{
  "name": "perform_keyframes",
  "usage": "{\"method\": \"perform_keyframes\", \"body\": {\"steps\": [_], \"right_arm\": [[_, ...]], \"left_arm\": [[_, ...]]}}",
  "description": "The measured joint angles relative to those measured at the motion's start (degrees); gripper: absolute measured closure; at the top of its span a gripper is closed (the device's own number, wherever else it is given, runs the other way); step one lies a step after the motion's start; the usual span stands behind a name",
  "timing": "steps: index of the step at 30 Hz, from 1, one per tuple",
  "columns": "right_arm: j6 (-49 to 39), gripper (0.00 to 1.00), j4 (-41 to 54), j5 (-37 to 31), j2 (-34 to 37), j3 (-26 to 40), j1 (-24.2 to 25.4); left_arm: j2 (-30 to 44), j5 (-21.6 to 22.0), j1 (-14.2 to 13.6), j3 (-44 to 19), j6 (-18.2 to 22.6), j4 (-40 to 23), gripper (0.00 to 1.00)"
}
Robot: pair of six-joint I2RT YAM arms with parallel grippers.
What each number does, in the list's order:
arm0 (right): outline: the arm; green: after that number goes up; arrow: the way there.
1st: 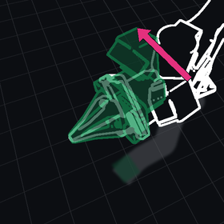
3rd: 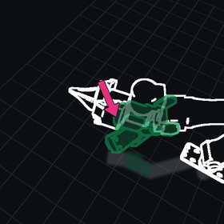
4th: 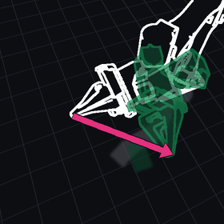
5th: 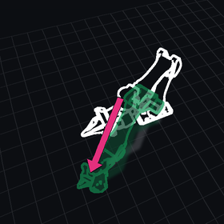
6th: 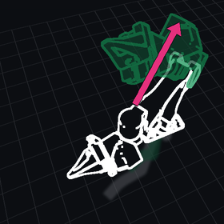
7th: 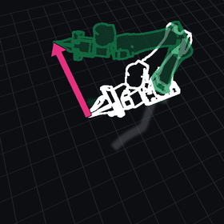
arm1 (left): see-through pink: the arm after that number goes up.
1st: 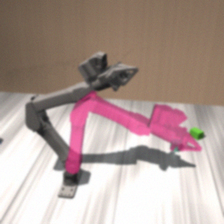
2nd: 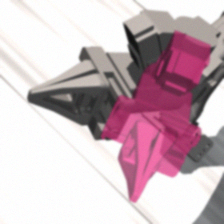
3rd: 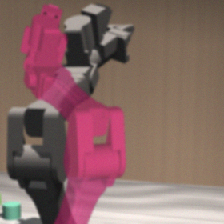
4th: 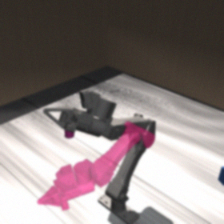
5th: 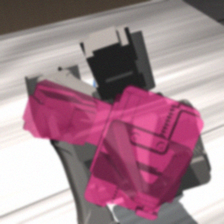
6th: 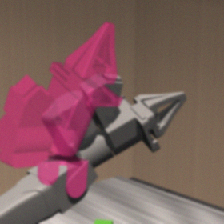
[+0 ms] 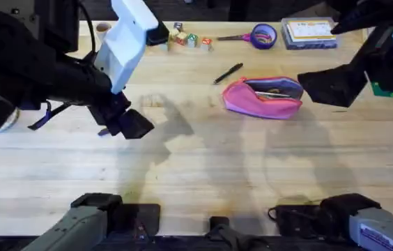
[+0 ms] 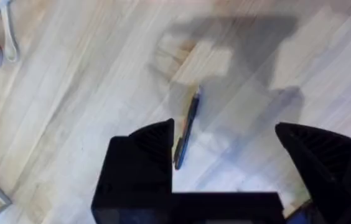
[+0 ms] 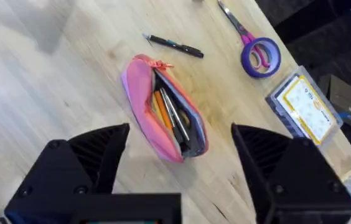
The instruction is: Unzip the bag, pick up the pens from the table one at a time and place them inside, then zip the bag closed.
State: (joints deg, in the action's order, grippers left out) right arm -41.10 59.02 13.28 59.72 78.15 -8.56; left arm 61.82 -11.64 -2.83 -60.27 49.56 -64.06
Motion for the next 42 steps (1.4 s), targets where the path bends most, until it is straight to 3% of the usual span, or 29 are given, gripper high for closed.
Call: {"method": "perform_keyframes", "body": {"steps": [10,18,42], "right_arm": [[0.06,0.003,-0.28,0.0,0.0,0.0,0.0],[0.24,0.003,-0.28,0.0,0.01,0.0,0.0],[0.24,0.004,0.71,0.0,0.02,0.0,0.0]], "left_arm": [[0.0,2.52,0.0,0.0,0.02,-6.87,0.007],[0.0,6.99,0.0,0.0,0.17,-12.44,0.007],[0.0,8.5,-0.02,0.0,0.26,-12.33,0.008]]}}
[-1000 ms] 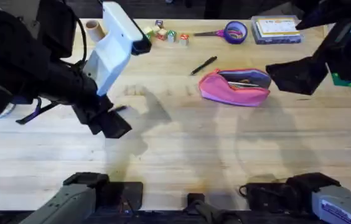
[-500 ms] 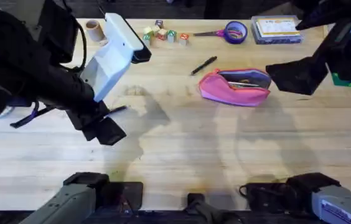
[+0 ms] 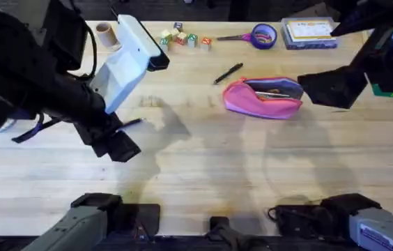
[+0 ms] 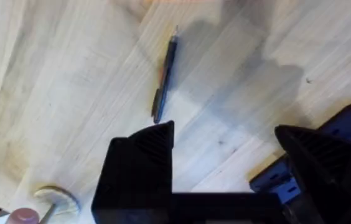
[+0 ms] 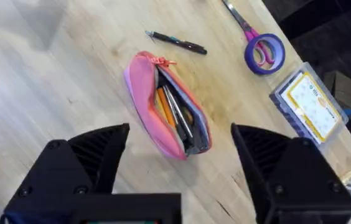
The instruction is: Unzip the bag, pick up the pens from the table one at a time and place them inside, then zip the bag closed.
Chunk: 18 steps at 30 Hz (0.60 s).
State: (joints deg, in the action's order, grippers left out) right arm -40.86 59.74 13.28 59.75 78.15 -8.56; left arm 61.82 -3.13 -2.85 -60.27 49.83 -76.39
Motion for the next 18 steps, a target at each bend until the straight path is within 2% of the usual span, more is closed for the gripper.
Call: {"method": "perform_keyframes", "body": {"steps": [10,18], "right_arm": [[0.0,0.003,0.29,-0.01,0.0,0.0,0.0],[0.0,0.003,0.16,0.0,0.0,0.0,0.0]], "left_arm": [[-0.01,5.68,0.02,0.0,0.98,5.94,0.007],[0.42,6.45,0.02,0.0,2.59,6.14,0.007]]}}
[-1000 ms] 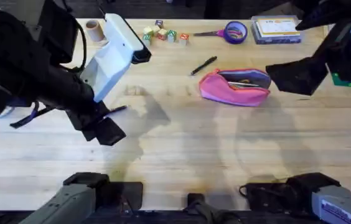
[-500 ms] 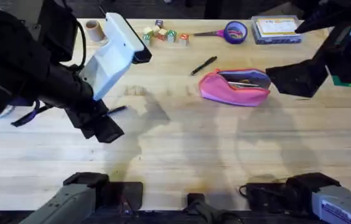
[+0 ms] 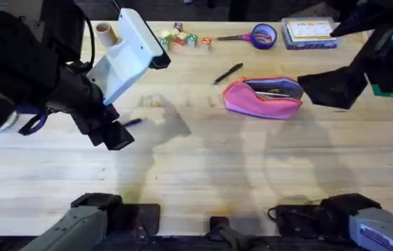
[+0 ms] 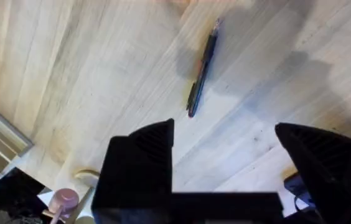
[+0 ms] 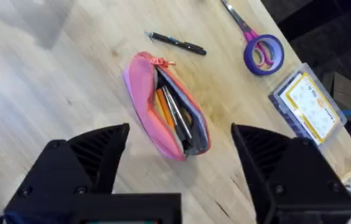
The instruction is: Unzip the bag, pick up the pens from the table one at a time and place them inside, then zip the bag closed.
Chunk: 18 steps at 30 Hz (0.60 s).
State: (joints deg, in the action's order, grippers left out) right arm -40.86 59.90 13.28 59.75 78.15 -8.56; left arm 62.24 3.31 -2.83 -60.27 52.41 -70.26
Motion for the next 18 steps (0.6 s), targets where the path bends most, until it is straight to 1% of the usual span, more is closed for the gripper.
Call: {"method": "perform_keyframes", "body": {"steps": [1,2,6,14,16,18], "right_arm": [[0.0,0.003,-0.15,0.0,0.0,0.0,0.0],[0.0,0.003,-0.28,-0.02,0.0,0.0,0.0],[0.0,0.003,-0.28,0.0,0.0,0.0,0.0],[0.0,0.003,-0.28,-0.01,0.0,0.0,0.0],[0.0,0.003,-0.28,0.0,0.0,0.0,0.0],[0.0,0.003,-0.28,-0.02,0.0,0.0,0.0]], "left_arm": [[0.46,0.0,-0.01,0.0,0.46,0.06,0.007],[3.7,0.23,0.0,0.0,2.23,0.73,0.007],[7.91,0.37,1.02,0.0,3.78,0.94,0.006],[15.08,-3.82,7.04,0.0,8.64,4.06,0.006],[16.53,-4.86,8.16,0.0,9.68,5.23,0.006],[17.91,-5.51,8.7,0.0,10.46,6.05,0.006]]}}
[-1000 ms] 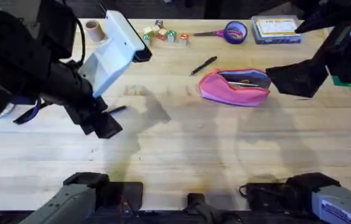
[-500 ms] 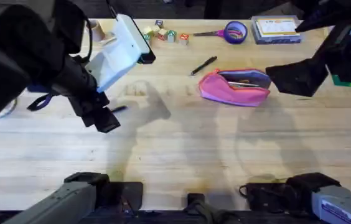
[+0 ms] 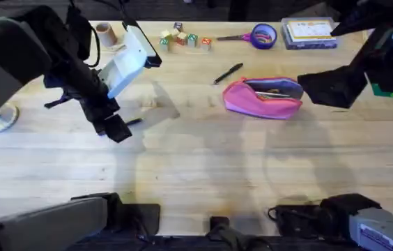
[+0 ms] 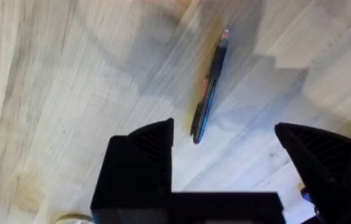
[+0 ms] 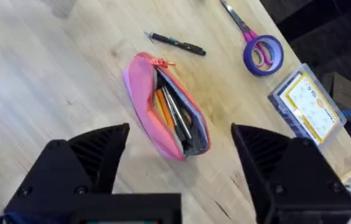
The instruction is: Unzip the bag, pick up the pens from the table one at a time and place them inside, then zip the bag closed.
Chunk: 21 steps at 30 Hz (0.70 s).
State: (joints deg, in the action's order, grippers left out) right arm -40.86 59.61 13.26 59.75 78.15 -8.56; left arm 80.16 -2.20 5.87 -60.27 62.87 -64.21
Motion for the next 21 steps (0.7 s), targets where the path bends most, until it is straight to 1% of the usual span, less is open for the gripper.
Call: {"method": "perform_keyframes", "body": {"steps": [6,16,21], "right_arm": [[0.0,0.003,0.02,0.0,0.0,0.0,0.0],[0.0,0.003,0.46,-0.16,0.0,0.0,0.0],[0.0,0.003,0.52,-0.17,0.0,0.0,0.0]], "left_arm": [[4.44,-1.23,0.07,0.0,1.71,2.37,0.006],[12.22,-2.74,0.07,0.0,2.4,6.83,0.006],[15.37,-4.5,0.07,0.0,3.19,9.21,0.006]]}}
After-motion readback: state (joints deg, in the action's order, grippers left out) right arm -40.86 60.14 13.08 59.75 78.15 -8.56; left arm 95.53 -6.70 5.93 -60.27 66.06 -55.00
